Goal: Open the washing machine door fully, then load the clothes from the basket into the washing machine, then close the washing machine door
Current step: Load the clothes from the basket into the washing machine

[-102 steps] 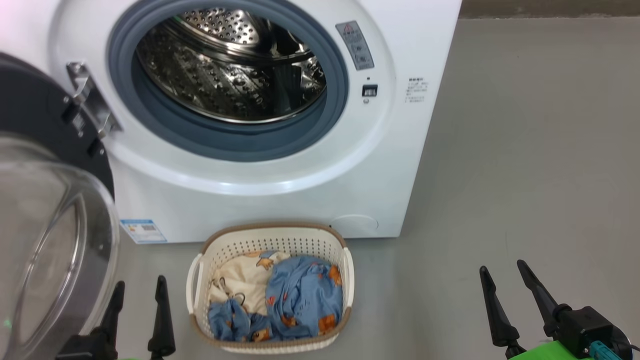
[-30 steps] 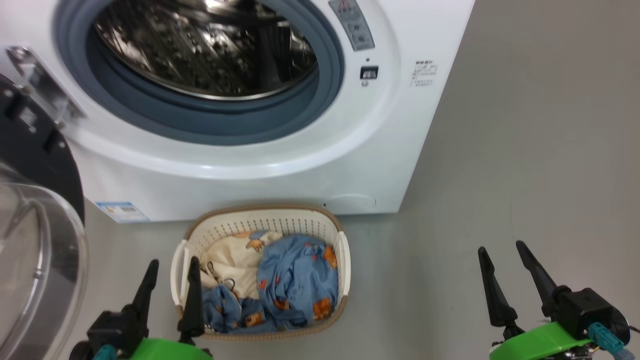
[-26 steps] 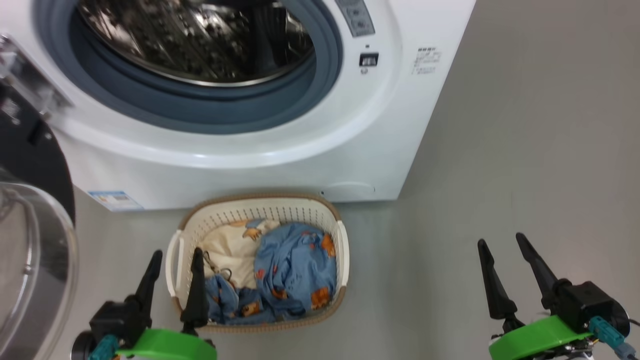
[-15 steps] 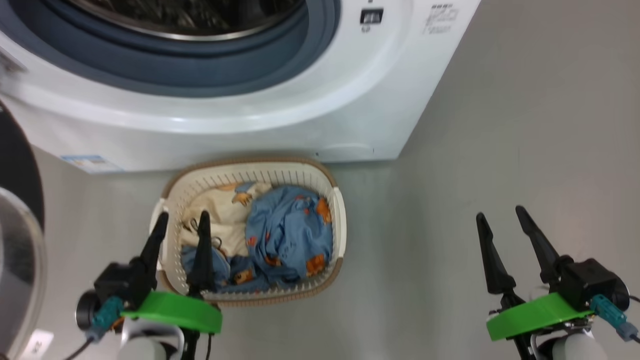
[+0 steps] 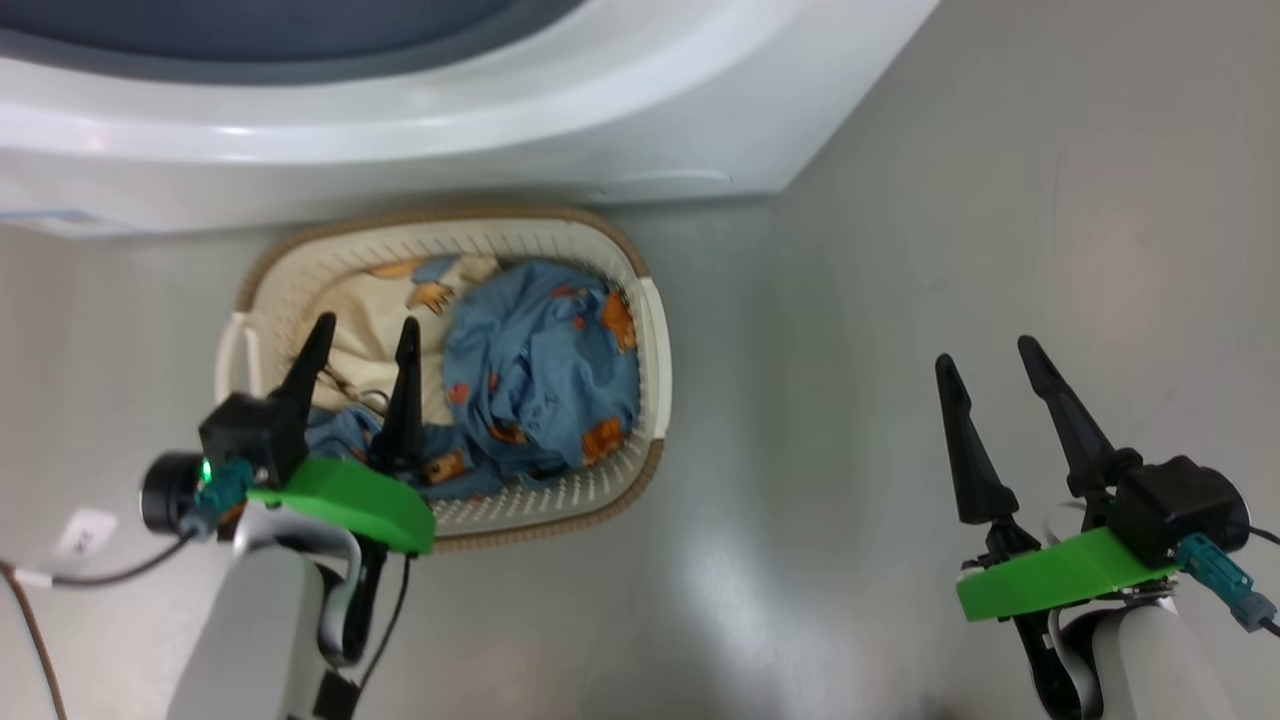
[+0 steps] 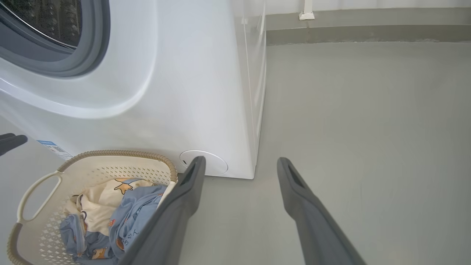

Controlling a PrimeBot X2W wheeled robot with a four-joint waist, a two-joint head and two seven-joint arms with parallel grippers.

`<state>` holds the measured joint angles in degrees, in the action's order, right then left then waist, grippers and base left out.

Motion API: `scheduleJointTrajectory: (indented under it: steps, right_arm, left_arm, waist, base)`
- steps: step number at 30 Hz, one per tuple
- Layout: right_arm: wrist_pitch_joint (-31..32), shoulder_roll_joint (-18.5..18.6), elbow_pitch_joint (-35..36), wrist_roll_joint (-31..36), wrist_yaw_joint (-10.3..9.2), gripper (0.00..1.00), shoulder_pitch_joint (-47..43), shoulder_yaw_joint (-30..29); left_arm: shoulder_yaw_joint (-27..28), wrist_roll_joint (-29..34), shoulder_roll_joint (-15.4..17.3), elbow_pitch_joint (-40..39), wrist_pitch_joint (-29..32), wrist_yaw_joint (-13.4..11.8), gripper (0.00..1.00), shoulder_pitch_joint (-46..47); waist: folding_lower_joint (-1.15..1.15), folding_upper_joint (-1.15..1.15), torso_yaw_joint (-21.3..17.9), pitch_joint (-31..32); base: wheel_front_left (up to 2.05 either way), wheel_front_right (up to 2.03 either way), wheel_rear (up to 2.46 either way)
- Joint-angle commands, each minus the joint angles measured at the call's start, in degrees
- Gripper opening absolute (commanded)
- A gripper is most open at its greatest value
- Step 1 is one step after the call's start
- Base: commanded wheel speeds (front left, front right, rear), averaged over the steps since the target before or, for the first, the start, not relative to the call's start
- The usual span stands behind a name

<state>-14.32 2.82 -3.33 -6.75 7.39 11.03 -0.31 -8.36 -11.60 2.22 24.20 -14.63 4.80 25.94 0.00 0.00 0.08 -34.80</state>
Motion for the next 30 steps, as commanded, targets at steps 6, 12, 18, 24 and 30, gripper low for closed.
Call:
scheduleJointTrajectory:
  steps: [6,12,18,24,30]
  right_arm:
    - [-0.7,0.1,1.8,-0.5,0.1,1.0,1.4,2.5]
    - [-0.7,0.1,2.3,-0.6,0.1,1.0,2.3,3.0]
    - [-0.7,0.1,2.5,-0.8,0.1,1.0,3.4,3.4]
    - [-0.7,0.1,2.7,-2.0,0.1,1.0,4.0,4.6]
    - [-0.7,0.1,2.7,-3.0,0.1,1.0,4.2,4.7]
  left_arm:
    - [2.1,2.4,2.6,7.1,-0.4,-0.4,1.0,6.5]
    - [1.5,4.1,3.6,14.2,-0.4,-0.9,1.0,11.8]
    - [0.3,6.2,4.9,22.7,-0.4,-1.7,1.0,17.0]
    - [-1.7,8.7,6.8,33.7,1.4,-3.7,1.0,22.2]
    - [-3.9,10.8,7.8,38.4,3.0,-5.0,1.0,25.8]
  waist:
    - [0.0,0.0,-2.9,-7.7]
    - [0.0,0.0,-3.4,-10.7]
    - [0.0,0.0,-3.7,-13.5]
    - [0.0,0.0,-4.5,-15.9]
    - [0.0,0.0,-5.5,-17.8]
  base:
    - [0.0,0.0,0.0]
    - [0.0,0.0,0.0]
    - [0.0,0.0,0.0]
    - [0.0,0.0,0.0]
    - [0.0,0.0,0.0]
